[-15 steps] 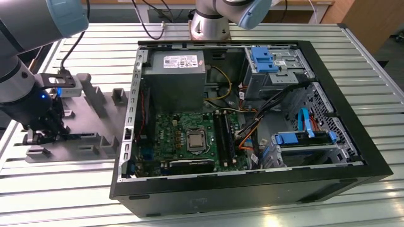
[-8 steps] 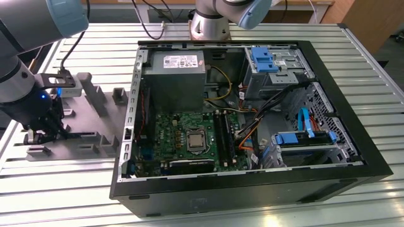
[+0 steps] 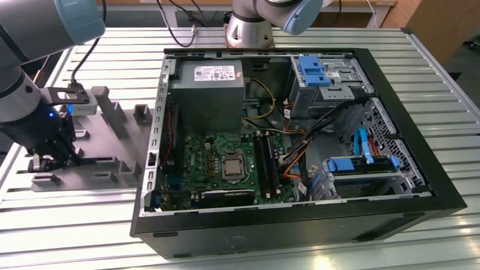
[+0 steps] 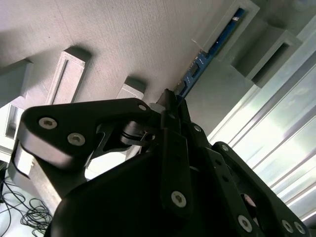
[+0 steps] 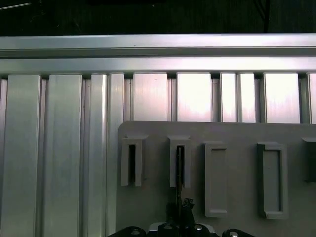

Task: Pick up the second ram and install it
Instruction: 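Pick up the second ram and move it above second insertion slot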

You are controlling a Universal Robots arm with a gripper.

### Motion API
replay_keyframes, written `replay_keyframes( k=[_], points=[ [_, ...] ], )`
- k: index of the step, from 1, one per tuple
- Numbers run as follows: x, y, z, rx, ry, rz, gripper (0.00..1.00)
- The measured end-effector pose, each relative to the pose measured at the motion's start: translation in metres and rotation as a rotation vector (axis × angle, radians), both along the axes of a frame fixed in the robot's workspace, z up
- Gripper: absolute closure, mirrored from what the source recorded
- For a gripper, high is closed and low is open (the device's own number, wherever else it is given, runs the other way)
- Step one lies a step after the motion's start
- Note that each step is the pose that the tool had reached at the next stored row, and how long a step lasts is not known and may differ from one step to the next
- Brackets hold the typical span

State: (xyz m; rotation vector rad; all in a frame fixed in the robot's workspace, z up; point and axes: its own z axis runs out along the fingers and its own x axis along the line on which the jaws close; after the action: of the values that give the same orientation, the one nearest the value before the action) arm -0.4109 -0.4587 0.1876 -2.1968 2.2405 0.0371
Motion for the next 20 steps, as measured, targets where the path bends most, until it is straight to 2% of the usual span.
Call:
replay_keyframes(
  k=[6,20],
  points=[
    [0.000,0.0000,0.0087,0.0001,-0.0001,0.000,0.86],
    [0.000,0.0000,0.0363,0.0000,-0.0001,0.000,0.86]
  ],
)
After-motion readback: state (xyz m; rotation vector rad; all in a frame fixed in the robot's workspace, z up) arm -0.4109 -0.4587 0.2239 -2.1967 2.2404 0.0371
